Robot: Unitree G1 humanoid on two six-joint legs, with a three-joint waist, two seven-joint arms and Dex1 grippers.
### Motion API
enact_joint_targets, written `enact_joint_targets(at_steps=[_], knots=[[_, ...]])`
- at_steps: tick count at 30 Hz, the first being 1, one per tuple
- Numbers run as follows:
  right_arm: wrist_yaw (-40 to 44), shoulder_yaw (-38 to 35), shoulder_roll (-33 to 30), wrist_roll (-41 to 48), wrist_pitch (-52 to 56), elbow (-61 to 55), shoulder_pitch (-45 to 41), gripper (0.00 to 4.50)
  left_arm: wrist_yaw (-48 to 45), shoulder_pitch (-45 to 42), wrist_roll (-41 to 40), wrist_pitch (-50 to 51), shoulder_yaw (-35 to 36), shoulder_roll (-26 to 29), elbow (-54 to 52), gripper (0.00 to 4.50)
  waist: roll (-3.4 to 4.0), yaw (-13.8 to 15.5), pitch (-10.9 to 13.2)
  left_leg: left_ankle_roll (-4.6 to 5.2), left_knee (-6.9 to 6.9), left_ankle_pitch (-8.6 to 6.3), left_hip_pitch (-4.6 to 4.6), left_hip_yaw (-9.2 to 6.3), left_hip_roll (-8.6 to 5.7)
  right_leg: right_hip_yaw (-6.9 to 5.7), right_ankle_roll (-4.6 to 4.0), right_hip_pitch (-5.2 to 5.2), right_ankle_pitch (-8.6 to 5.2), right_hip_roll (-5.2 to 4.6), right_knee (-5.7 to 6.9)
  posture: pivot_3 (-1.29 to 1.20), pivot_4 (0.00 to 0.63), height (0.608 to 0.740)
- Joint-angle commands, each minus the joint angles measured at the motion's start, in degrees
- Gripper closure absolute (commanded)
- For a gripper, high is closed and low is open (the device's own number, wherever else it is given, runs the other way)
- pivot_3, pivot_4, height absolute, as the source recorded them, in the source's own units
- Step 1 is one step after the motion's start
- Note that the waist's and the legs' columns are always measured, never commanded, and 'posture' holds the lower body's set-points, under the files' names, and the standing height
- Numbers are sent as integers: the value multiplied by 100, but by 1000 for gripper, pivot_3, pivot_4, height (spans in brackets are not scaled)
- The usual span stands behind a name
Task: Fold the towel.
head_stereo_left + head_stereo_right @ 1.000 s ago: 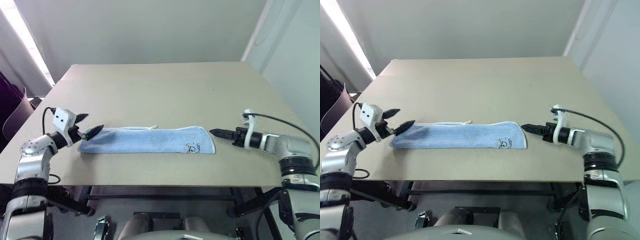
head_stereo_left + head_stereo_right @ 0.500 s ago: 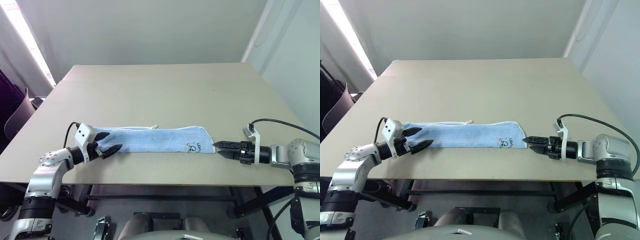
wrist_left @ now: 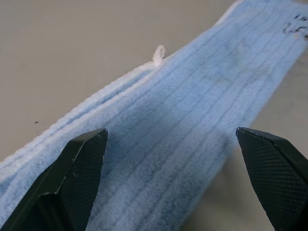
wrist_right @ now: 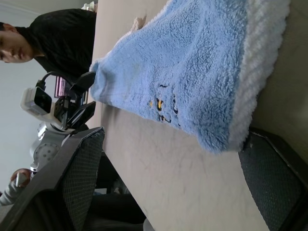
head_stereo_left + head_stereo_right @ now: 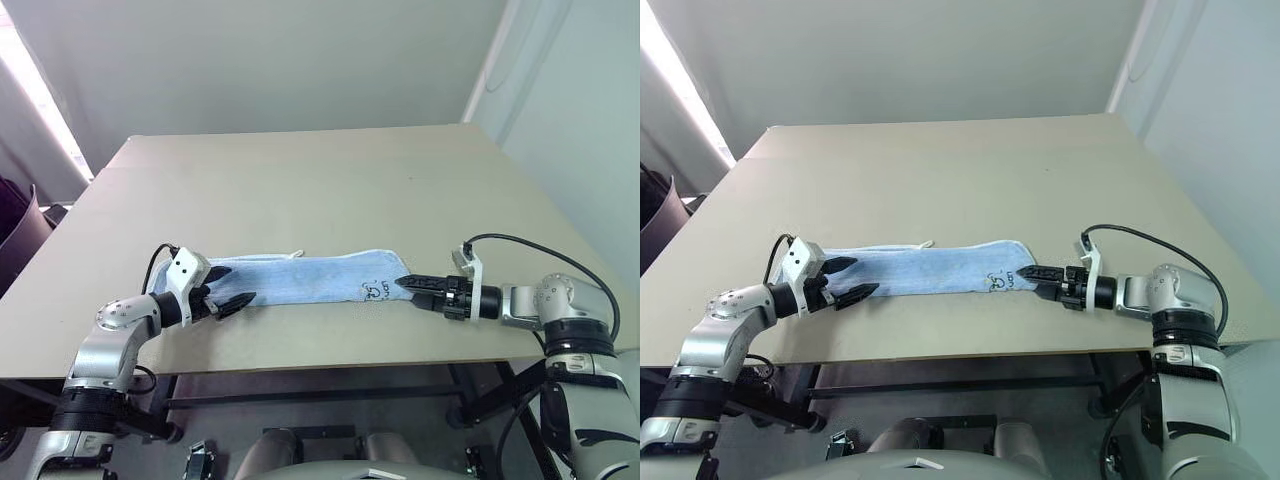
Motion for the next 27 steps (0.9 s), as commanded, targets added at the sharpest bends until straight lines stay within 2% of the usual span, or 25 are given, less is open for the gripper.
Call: enact_joint_targets(at_steps=[1,4,7,17,18,23,27], knots=[[-35,162,228,-82,-161,306,-265,75,3,-185,19,-126,15,-58,20,0,0,-4,0,0,0,0,0,1,1,0,0,-3,1,0,0,0,0,740],[-53,143,262,-156,-320,535,-425,75,6,-197,100,-179,-8,-53,50,0,-1,-4,0,0,2,0,1,4,11,-2,-6,-4,12,4,0,0,0,740],[-121,82,244,-283,-539,890,-568,703,8,-213,192,-265,-15,-51,134,0,2,4,2,-7,8,-4,4,5,16,-8,-9,-5,25,4,0,0,0,740],[100,-152,134,-172,-608,1074,-779,4293,-5,-299,280,-377,10,-71,266,0,8,34,7,-10,14,-6,-4,7,13,-7,-4,-11,31,1,-10,0,0,740],[123,-161,111,-152,-577,1026,-762,4474,-8,-304,285,-384,12,-66,278,0,8,35,7,-10,13,-6,-4,7,14,-8,-4,-11,31,1,-11,0,0,740],[607,67,-380,-127,-503,537,-379,4474,-3,-372,302,-406,31,-69,372,0,24,87,19,-2,11,-4,-19,7,10,-8,-3,-18,31,-2,-15,0,0,740],[1266,481,-1235,-398,-980,432,-89,4474,9,-358,321,-417,51,-44,380,0,30,210,22,5,15,-5,-63,8,6,-8,9,-60,37,-6,-18,0,0,740]])
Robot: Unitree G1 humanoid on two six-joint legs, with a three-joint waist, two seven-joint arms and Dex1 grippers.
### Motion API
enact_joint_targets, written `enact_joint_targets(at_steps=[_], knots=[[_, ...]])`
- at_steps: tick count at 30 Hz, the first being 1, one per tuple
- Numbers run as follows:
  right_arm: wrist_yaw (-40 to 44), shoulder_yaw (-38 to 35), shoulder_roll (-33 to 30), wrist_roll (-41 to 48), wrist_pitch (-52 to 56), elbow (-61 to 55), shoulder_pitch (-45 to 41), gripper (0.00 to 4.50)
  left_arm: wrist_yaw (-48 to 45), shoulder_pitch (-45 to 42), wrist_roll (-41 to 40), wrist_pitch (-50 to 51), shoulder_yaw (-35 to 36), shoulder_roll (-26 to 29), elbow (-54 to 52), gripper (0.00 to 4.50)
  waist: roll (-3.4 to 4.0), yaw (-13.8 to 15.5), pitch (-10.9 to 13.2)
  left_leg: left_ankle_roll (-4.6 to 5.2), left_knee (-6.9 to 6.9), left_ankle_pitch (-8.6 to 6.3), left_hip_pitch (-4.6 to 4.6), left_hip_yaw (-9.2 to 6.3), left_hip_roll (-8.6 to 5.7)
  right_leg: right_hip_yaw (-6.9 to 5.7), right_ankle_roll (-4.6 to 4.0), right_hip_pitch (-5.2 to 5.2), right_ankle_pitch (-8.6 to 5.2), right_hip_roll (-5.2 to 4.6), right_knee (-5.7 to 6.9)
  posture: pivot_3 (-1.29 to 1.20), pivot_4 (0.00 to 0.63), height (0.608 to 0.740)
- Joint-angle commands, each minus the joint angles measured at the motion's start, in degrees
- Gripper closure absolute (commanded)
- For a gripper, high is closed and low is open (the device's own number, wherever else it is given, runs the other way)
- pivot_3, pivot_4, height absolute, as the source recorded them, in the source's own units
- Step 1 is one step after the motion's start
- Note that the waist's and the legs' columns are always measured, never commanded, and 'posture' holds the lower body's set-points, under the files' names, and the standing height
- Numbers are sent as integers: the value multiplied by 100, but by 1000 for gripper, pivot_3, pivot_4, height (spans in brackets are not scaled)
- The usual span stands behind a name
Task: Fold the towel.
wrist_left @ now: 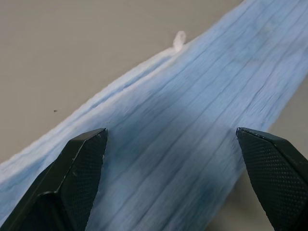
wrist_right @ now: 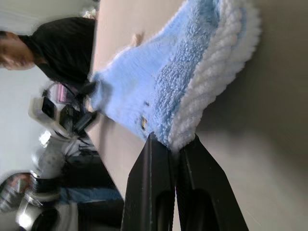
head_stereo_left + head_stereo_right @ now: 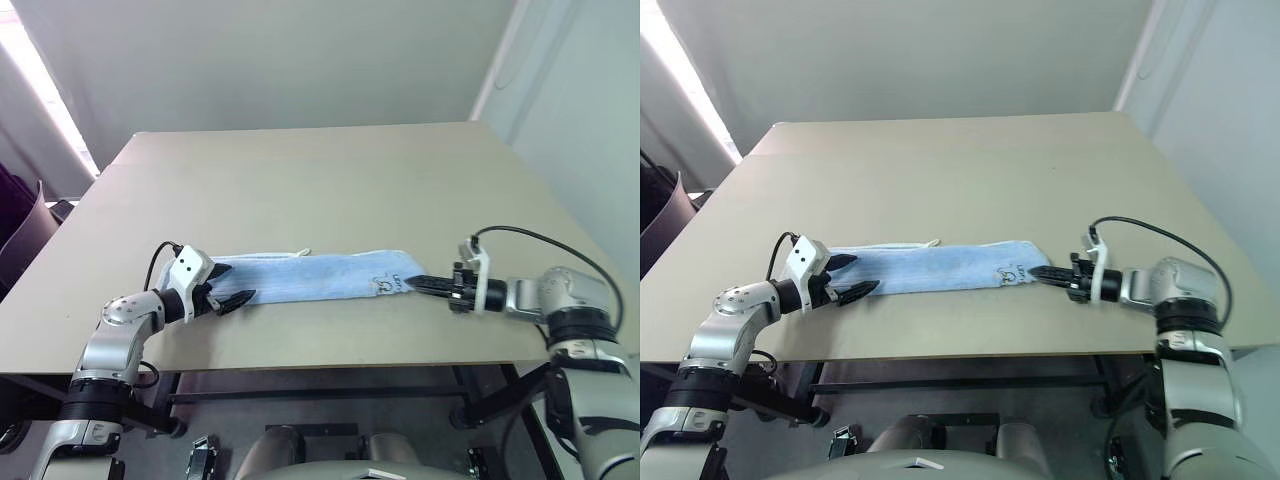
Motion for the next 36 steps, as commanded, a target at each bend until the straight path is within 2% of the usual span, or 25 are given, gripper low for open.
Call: enact_joint_targets(at_steps=[1,5,10,12,21,24,27,31,36], knots=[[475,111,-643,-221,-436,147,-100,4474,6,-89,-7,-77,87,74,-58,0,5,16,1,1,5,0,-15,0,-1,0,6,-20,4,0,0,0,0,740],[935,454,-1278,-750,-1258,617,-215,4474,23,-60,1,-72,112,85,-66,0,5,17,2,2,14,0,-32,8,-3,1,12,-34,9,-4,0,0,0,740],[1183,646,-1430,-1067,-1844,513,-460,4474,37,-95,22,-79,97,79,-16,0,6,-31,3,2,13,-1,-31,20,8,1,0,-33,6,-4,1,0,0,740],[1261,678,-1410,-1072,-1963,36,-371,4474,40,-99,17,-81,106,76,-9,0,9,-19,4,2,13,-1,-31,22,9,1,1,-34,7,-4,1,0,0,740],[1043,574,-1384,-589,-2000,-3619,433,4474,53,-20,13,-80,163,147,-81,0,3,41,9,5,15,-5,-42,20,7,1,16,-42,14,-8,-1,0,0,740],[965,753,-1222,-352,-1868,-4400,341,4474,53,28,-5,-59,171,158,-135,0,-2,33,12,-4,17,-10,-42,20,8,1,7,-41,9,-8,-1,0,0,740],[751,1210,-918,-430,-1805,-4631,110,4474,72,27,-9,-47,164,150,-137,0,-8,6,13,-5,17,-10,-42,20,9,1,5,-41,8,-8,-1,0,0,740],[532,2168,-262,-952,-2136,-4179,-261,4474,110,-6,6,-62,121,87,-110,0,-11,8,13,-1,17,-8,-40,20,10,1,5,-44,9,-8,-1,0,0,740],[507,2824,334,-1514,-2745,-3283,-521,4474,162,75,-7,-16,95,35,-271,0,-13,52,13,6,17,-4,-40,20,5,1,19,-56,19,-8,-4,0,0,740]])
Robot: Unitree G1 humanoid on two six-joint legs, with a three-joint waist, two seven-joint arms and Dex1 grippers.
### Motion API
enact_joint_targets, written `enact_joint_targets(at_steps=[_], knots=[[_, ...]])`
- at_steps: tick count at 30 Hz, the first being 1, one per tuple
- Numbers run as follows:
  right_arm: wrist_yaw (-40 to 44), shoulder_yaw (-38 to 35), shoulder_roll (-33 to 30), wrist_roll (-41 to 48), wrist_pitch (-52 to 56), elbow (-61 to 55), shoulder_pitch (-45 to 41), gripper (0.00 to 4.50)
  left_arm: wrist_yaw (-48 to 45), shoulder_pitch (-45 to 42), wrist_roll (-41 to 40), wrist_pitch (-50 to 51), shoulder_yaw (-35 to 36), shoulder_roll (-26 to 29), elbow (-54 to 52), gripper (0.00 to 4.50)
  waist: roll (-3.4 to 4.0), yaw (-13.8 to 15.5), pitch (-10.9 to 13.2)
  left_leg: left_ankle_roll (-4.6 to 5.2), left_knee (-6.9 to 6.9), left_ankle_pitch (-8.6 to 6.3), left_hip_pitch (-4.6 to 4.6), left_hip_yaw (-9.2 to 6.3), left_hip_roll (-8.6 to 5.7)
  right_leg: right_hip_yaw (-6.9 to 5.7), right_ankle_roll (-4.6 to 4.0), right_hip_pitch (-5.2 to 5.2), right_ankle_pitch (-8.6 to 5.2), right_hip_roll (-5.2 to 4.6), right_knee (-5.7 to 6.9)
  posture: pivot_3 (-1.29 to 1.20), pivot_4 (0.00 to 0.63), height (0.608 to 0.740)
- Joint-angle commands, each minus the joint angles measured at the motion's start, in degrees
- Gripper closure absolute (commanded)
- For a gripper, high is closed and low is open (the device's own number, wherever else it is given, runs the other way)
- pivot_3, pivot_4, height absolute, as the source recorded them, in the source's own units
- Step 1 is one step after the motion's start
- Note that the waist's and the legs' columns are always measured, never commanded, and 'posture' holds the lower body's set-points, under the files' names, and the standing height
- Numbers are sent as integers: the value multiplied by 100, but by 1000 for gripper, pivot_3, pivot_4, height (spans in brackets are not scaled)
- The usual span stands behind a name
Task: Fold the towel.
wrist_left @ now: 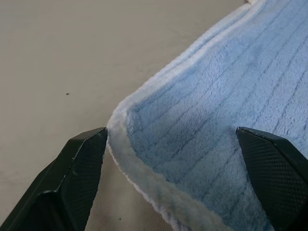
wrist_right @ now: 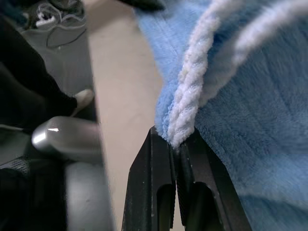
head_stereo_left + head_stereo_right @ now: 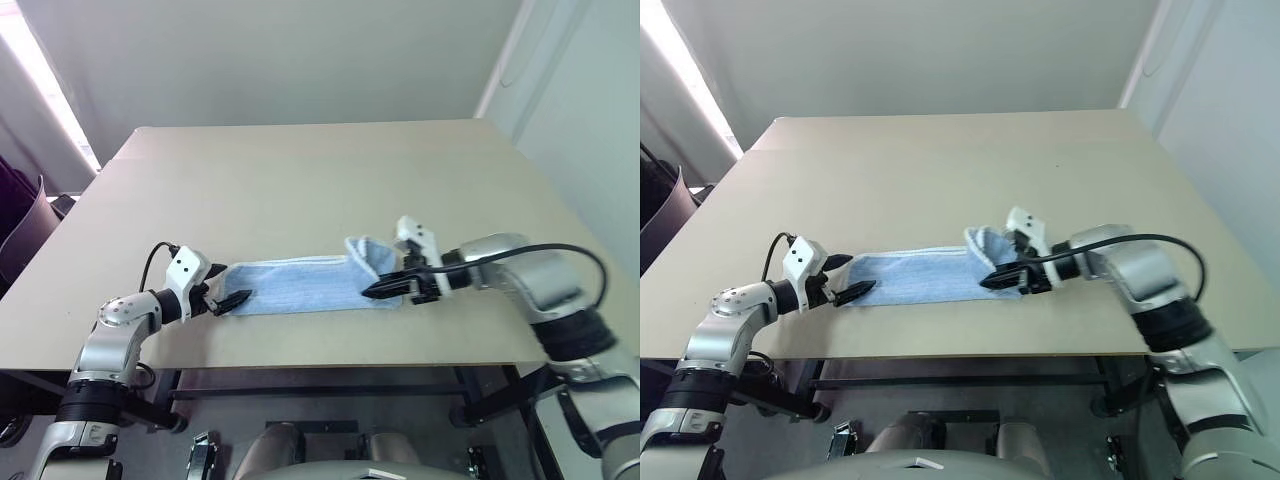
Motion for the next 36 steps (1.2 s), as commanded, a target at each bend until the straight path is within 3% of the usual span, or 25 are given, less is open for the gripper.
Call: enact_joint_targets(at_steps=[1,7,8,11,16,20,26,32,36], knots=[[51,227,188,-336,-500,425,-269,4474,52,2,-31,1,66,30,-261,0,-1,14,0,0,0,0,0,0,-1,0,3,-1,2,0,-2,0,0,740],[42,373,824,-738,-1160,1524,-615,4474,133,207,-73,61,160,89,-468,0,0,-36,0,-1,1,1,11,0,4,1,4,4,15,10,-2,0,0,740],[84,348,868,-758,-1258,1573,-621,3974,141,226,-72,63,170,97,-485,0,0,-34,0,-1,1,1,11,0,4,1,5,4,16,10,-2,0,0,740],[319,254,916,-678,-1503,1422,-549,3147,165,272,-103,90,215,112,-530,0,0,-32,0,-1,0,1,11,-1,4,0,15,3,21,11,-2,0,0,740],[743,-483,699,170,-1278,361,-335,1317,174,350,-163,142,327,166,-619,0,1,-24,0,-1,1,1,10,-1,3,1,20,3,24,9,-2,0,0,740],[-56,-1358,1148,493,-1340,860,-534,1317,236,398,-186,124,439,204,-603,0,-1,-44,-1,-11,3,-5,16,-3,4,1,15,9,25,11,-2,0,0,740],[-960,-1713,1953,-83,-3071,2177,-418,1317,304,460,-291,198,570,204,-716,0,1,-41,-1,-5,-3,0,30,-3,6,6,7,12,29,17,-2,0,0,740],[-913,-1461,2151,-485,-3729,2921,-30,1317,528,511,-599,994,883,276,-916,0,1,-43,0,-2,-5,2,29,-4,1,7,9,11,32,17,0,0,0,740],[-1516,-782,2383,-1572,-4610,3782,61,1317,593,646,-703,1355,1050,407,-1054,0,3,-109,0,-7,-8,5,48,-3,5,19,2,17,35,27,11,0,0,740]])
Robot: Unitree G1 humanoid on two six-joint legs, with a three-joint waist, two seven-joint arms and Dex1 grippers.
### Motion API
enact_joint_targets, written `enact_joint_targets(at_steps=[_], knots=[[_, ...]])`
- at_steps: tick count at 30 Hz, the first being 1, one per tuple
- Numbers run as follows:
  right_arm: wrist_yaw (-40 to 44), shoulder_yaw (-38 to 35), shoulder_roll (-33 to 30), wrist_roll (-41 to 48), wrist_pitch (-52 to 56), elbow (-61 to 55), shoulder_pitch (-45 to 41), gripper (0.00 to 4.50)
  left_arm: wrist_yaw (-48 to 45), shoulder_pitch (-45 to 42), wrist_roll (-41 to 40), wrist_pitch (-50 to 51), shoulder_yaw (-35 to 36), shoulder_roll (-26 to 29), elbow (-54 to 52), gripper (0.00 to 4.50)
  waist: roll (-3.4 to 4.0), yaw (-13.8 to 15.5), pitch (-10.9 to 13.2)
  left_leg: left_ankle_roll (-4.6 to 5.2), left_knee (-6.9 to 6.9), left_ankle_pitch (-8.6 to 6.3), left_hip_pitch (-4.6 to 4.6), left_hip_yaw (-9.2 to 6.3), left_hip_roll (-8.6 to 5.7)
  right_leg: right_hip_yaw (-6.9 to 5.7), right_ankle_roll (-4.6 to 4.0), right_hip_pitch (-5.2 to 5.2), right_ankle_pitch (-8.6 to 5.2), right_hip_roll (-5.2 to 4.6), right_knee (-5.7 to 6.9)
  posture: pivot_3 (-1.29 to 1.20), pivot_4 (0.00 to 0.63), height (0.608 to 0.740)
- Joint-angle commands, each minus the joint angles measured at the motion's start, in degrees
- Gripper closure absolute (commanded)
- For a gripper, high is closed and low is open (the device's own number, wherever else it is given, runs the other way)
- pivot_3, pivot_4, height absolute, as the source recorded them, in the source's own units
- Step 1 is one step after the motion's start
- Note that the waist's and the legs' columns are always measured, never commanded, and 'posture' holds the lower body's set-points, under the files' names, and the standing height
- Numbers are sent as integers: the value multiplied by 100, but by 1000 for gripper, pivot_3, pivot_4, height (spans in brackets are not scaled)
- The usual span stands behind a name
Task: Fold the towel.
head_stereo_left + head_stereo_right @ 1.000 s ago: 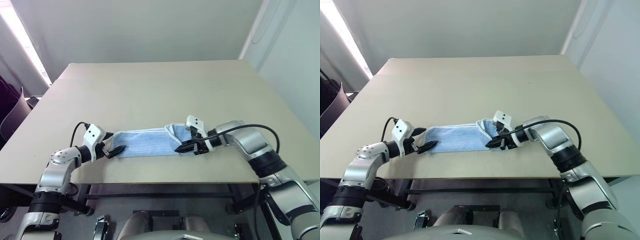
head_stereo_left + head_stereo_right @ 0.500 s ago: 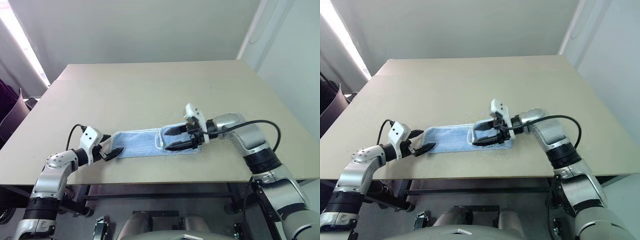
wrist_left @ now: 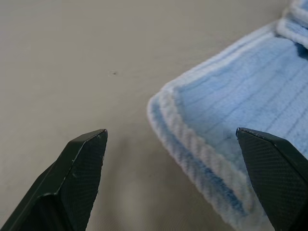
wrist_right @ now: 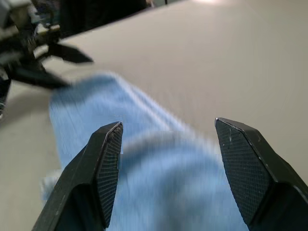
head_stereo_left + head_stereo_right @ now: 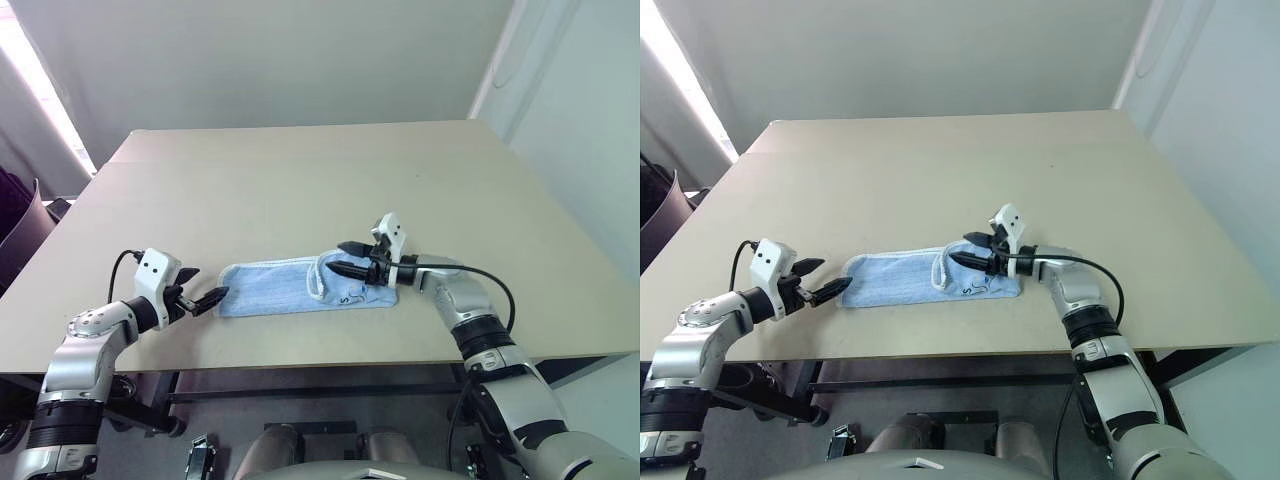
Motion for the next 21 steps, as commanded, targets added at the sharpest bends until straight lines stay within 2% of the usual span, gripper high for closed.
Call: enact_joint_targets(at_steps=[1,6,8,11,12,21], knots=[[-632,537,220,-901,-818,576,-94,1317,24,87,-167,256,230,170,-313,0,1,-16,1,-1,-6,-1,15,0,1,4,-3,10,-2,2,0,0,0,740],[-764,318,539,-799,-788,893,-276,1317,32,161,-260,494,226,199,-439,0,2,-91,1,-18,-20,-7,79,-7,4,12,-25,67,-14,12,-2,0,0,740],[-673,384,469,-891,-809,889,-265,941,12,204,-258,518,204,204,-461,0,3,-116,2,-20,-20,-8,97,-9,5,14,-31,85,-18,13,-3,0,0,740],[-509,361,351,-876,-743,711,-244,123,-64,283,-433,584,328,152,-507,0,5,-116,3,-21,-22,-8,113,-9,4,17,-37,95,-22,12,-4,0,0,740],[-427,269,339,-754,-579,584,-260,24,-101,290,-551,663,396,131,-514,0,6,-112,4,-21,-24,-8,114,-10,5,17,-39,95,-23,12,-4,0,0,740],[-645,-110,328,-392,312,-287,-271,24,144,133,-1002,1895,370,65,-271,0,11,-102,7,-20,-27,-8,83,-13,3,16,-41,67,-25,11,-7,0,0,740]])
